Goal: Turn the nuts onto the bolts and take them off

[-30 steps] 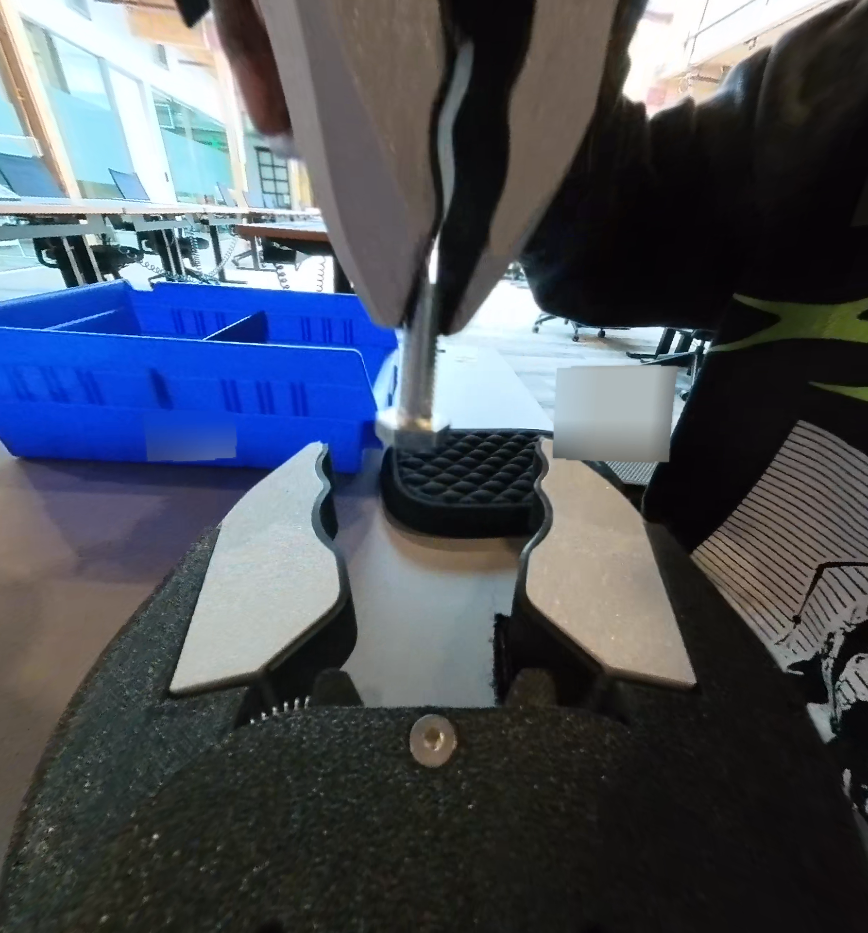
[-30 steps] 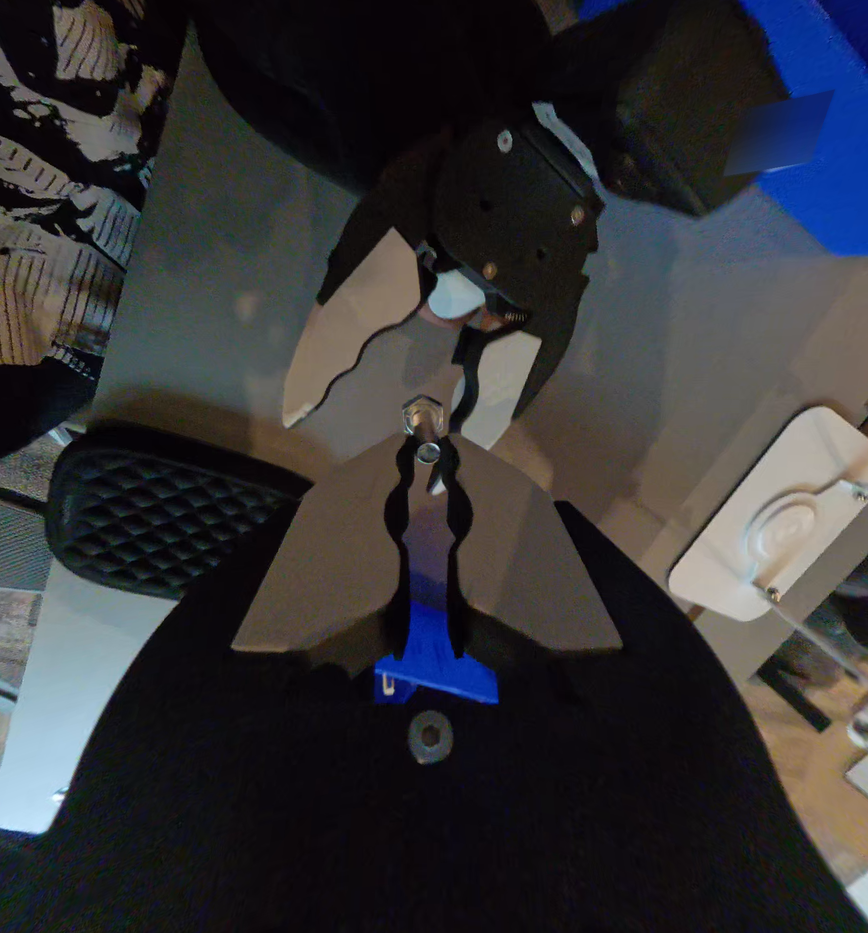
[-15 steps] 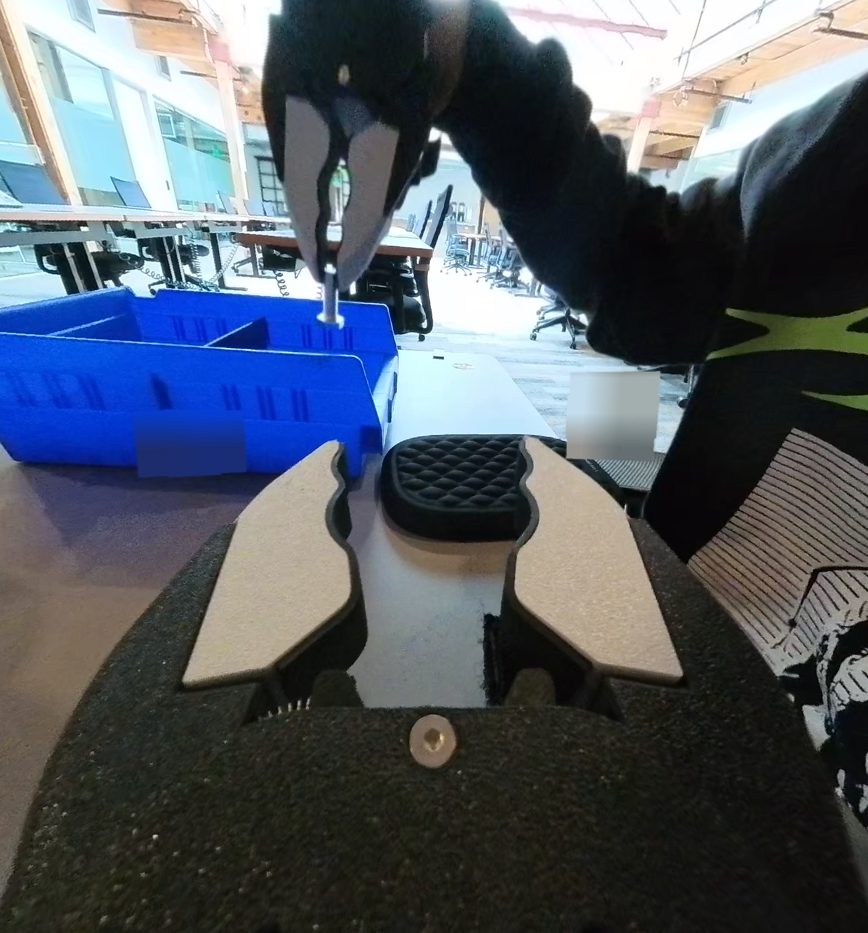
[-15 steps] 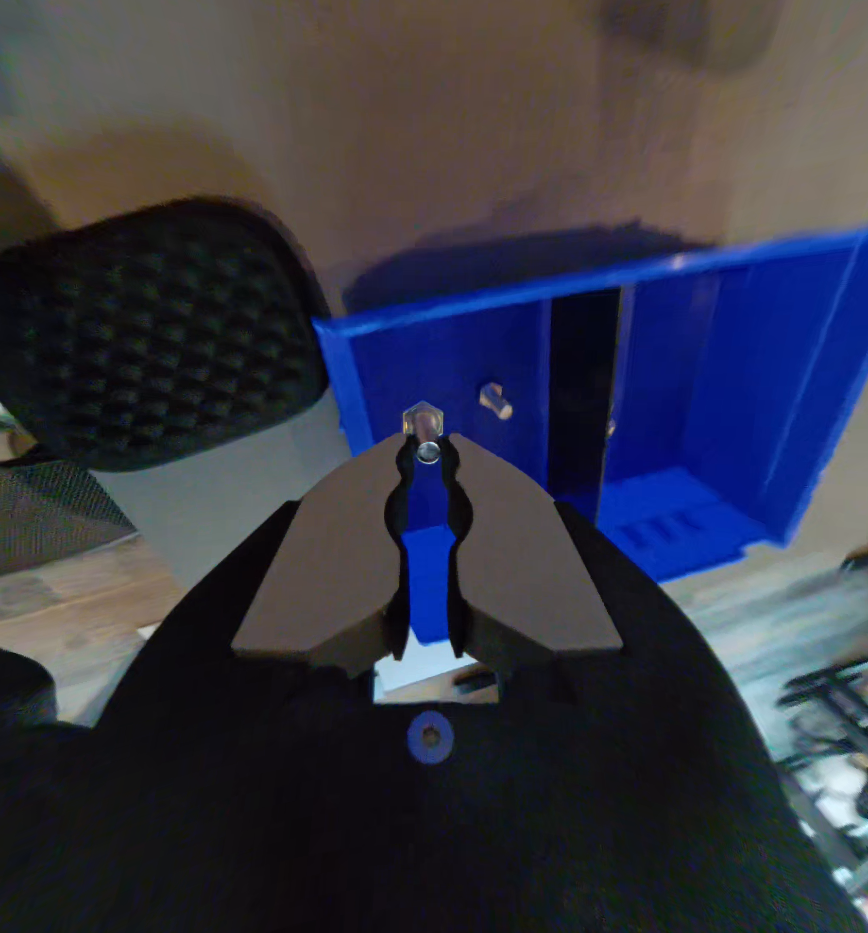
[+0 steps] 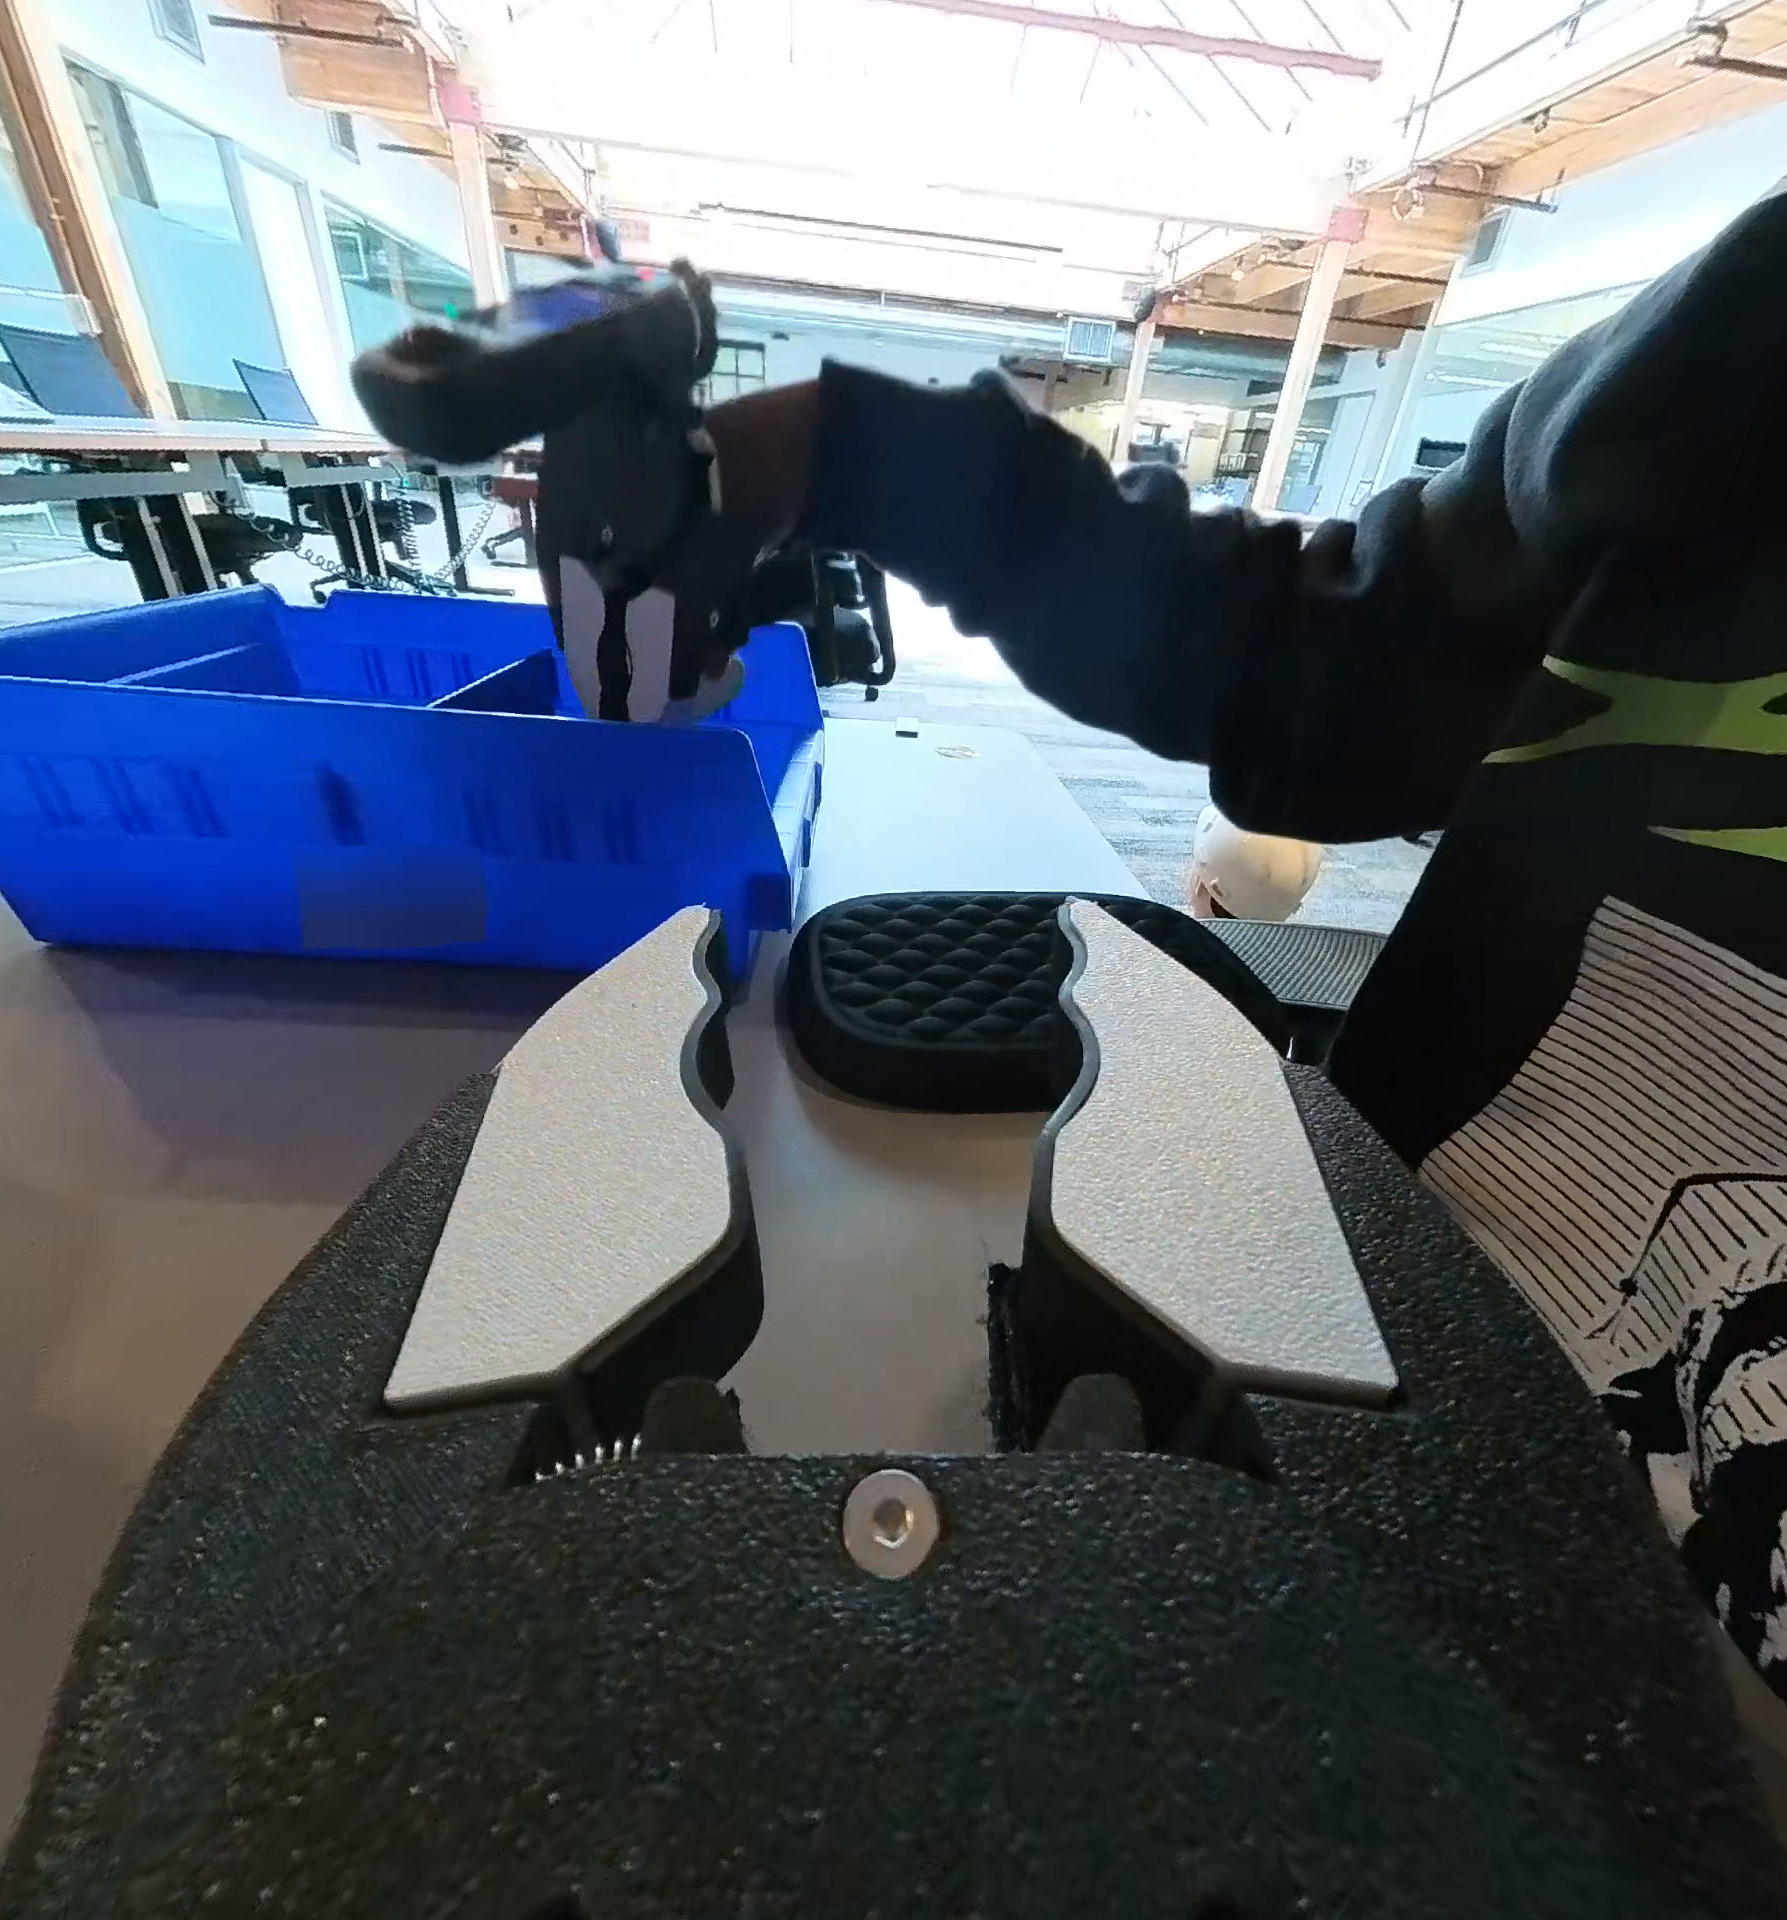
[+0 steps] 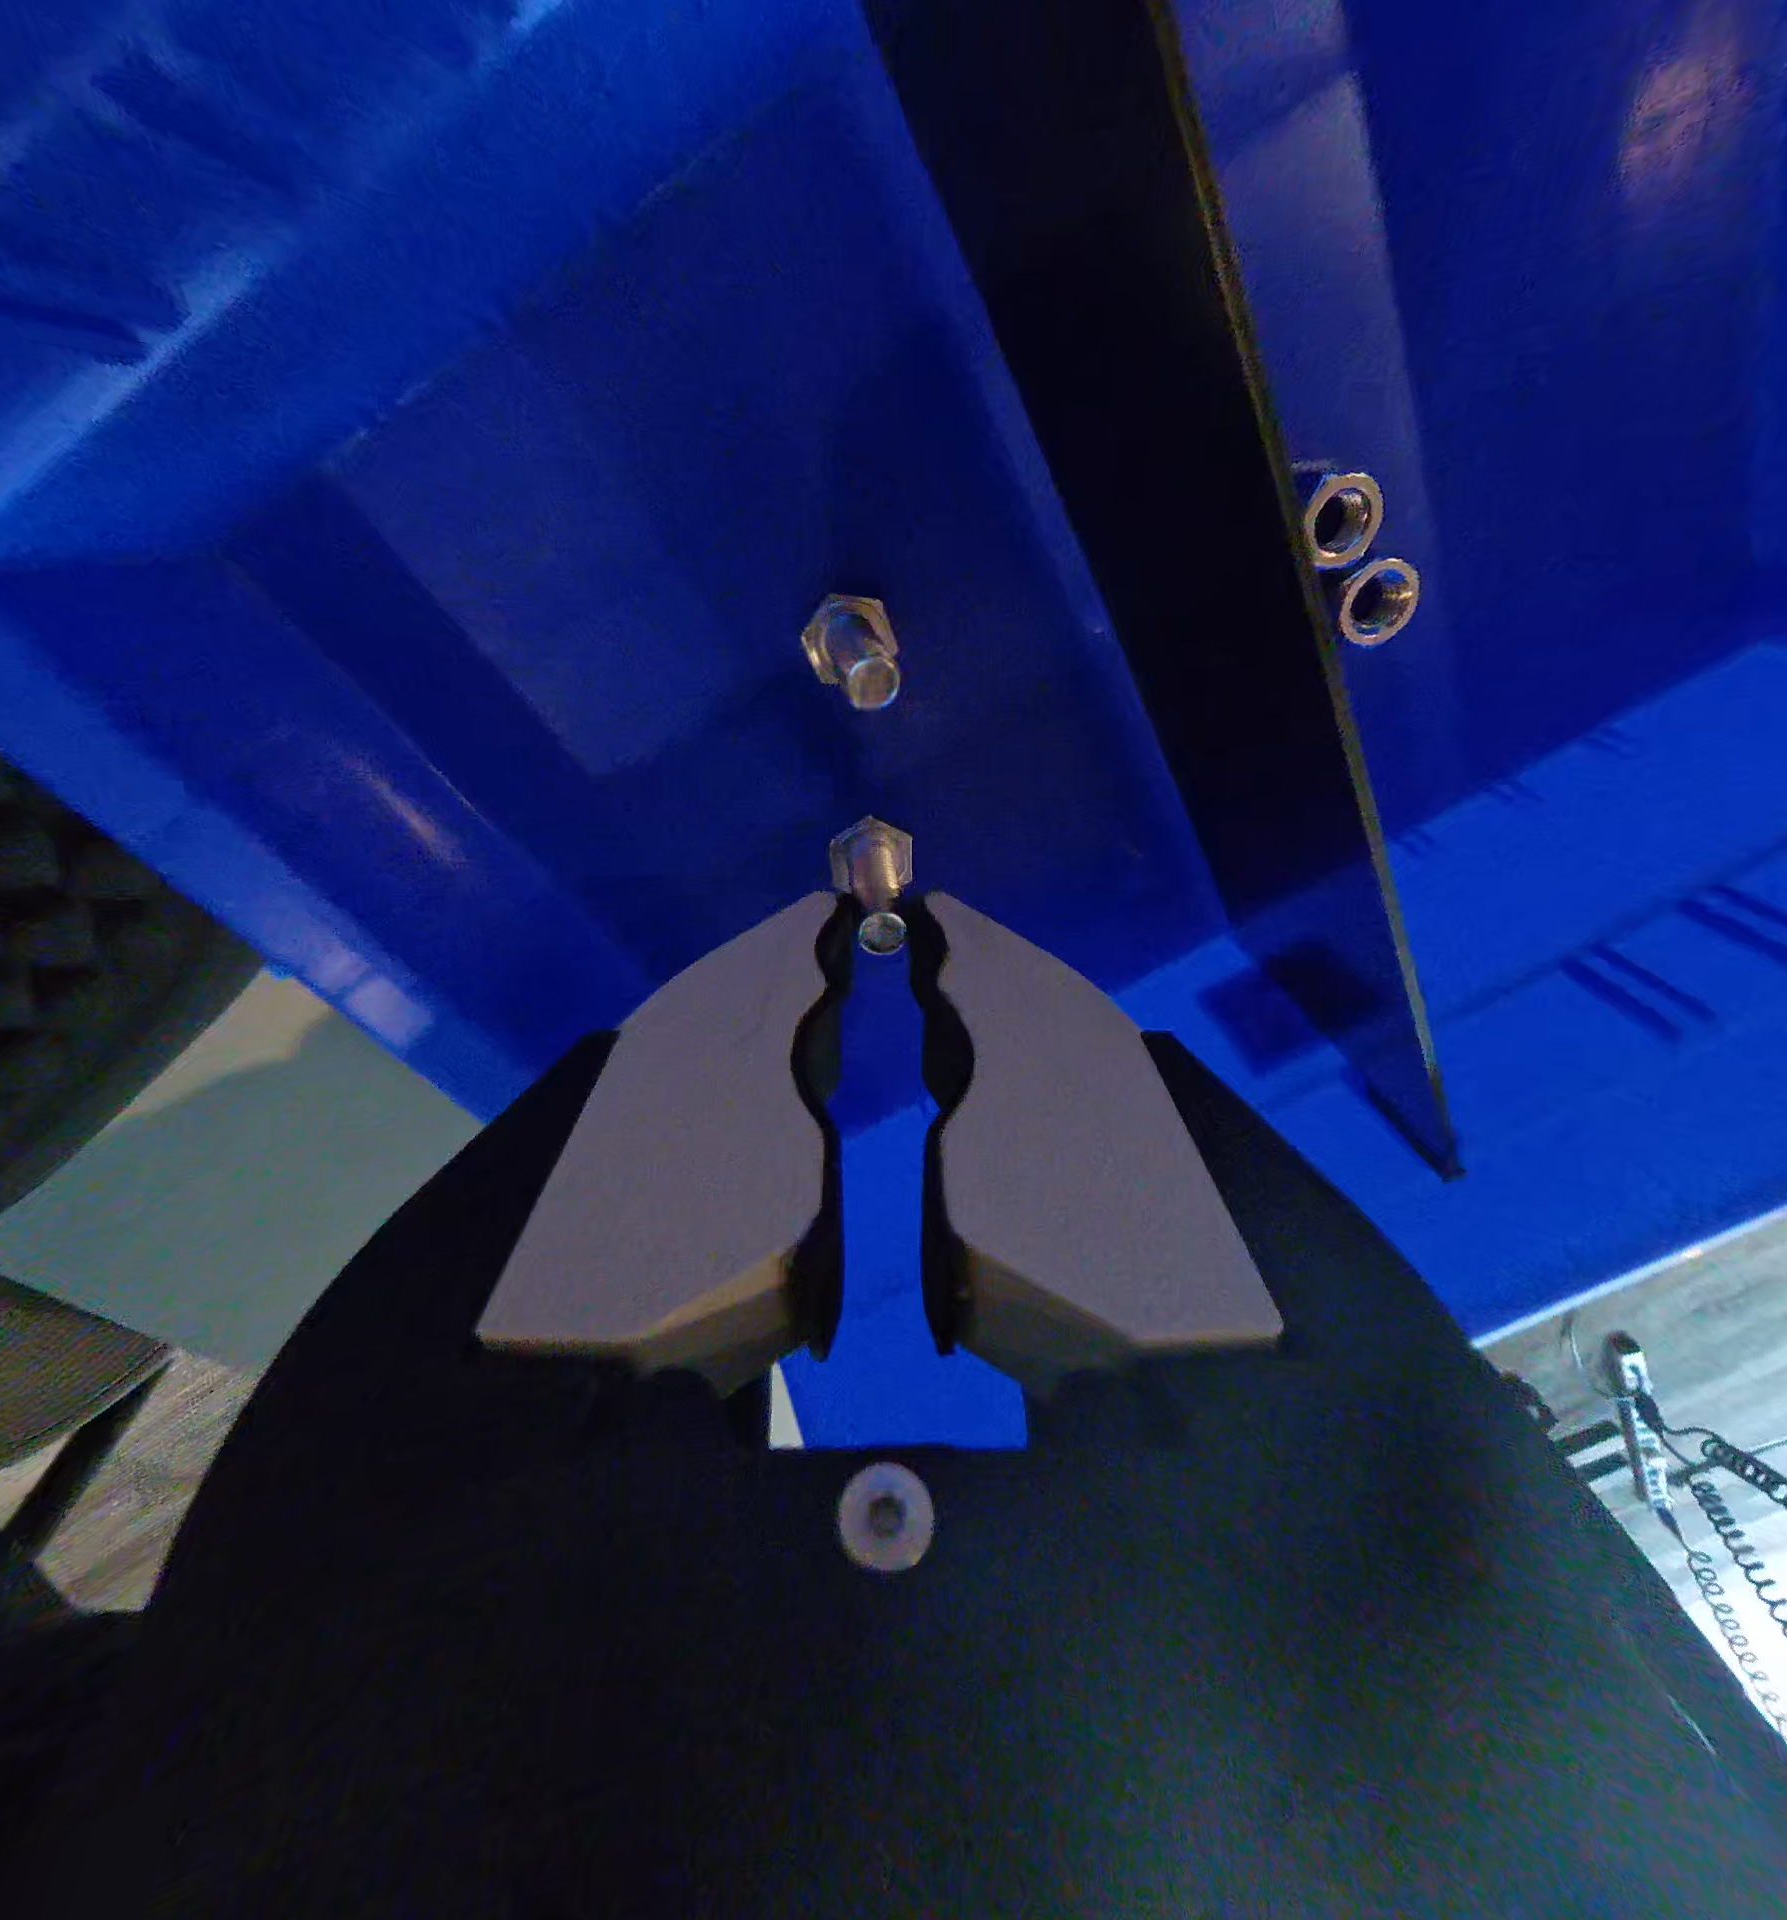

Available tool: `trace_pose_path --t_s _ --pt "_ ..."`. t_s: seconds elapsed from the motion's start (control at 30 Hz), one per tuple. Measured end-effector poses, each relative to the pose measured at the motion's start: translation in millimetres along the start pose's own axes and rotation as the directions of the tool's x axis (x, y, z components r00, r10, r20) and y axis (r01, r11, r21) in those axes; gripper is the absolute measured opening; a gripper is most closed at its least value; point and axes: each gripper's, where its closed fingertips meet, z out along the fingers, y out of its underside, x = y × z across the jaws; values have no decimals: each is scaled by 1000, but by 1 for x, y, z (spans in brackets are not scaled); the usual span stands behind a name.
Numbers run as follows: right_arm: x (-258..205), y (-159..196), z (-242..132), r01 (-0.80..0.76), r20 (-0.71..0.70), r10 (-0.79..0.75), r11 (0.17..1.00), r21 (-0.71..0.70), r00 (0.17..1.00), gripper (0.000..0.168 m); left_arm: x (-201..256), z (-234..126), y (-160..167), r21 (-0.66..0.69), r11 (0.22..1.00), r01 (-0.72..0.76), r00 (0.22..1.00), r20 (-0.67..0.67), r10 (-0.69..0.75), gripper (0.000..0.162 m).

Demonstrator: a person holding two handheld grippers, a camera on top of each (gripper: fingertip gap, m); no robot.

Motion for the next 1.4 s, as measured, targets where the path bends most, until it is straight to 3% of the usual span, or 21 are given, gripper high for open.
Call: trace_pose_path --t_s 0.2,0.33,0.5,0.6,0.73,0.83,0.97,1.1,1.2,1.4 --pt "-2 3 10 -12 27 13 1000 -13 1000 10 0 0 0 1 1000 2 1000 0 -2 58" --pt "-3 3 1 -27 2 27 1000 5 1000 28 1 0 0 1 1000 1 1000 0 -1 58" --pt "-9 -28 -45 -65 -110 94 969 237 990 47 1 -1 -2 8 1000 0 1000 4 0 56" --pt "-22 -67 -83 -43 -163 141 870 492 977 56 -4 -2 -2 -2 1000 -4 999 43 4 50" --pt "-53 -113 -126 -43 -111 196 645 763 974 72 -9 -5 -7 4 1000 -7 995 95 6 49" --pt "-72 -134 -135 -77 -59 226 549 832 972 88 -16 -10 -16 29 1000 -3 988 156 -1 49" --pt "-76 -155 -138 -100 -54 330 433 896 943 88 -25 -24 -38 49 998 -28 955 295 12 49" --pt "-80 -178 -154 -110 24 381 205 972 924 76 -30 -55 -77 66 997 -46 886 464 10 49" --pt "-82 -190 -156 -74 32 379 96 993 925 69 -38 -102 -110 60 997 -47 771 637 -2 49" --pt "-84 -201 -131 -65 10 364 140 988 931 63 -62 -231 -150 16 1000 -26 490 872 -1 44"
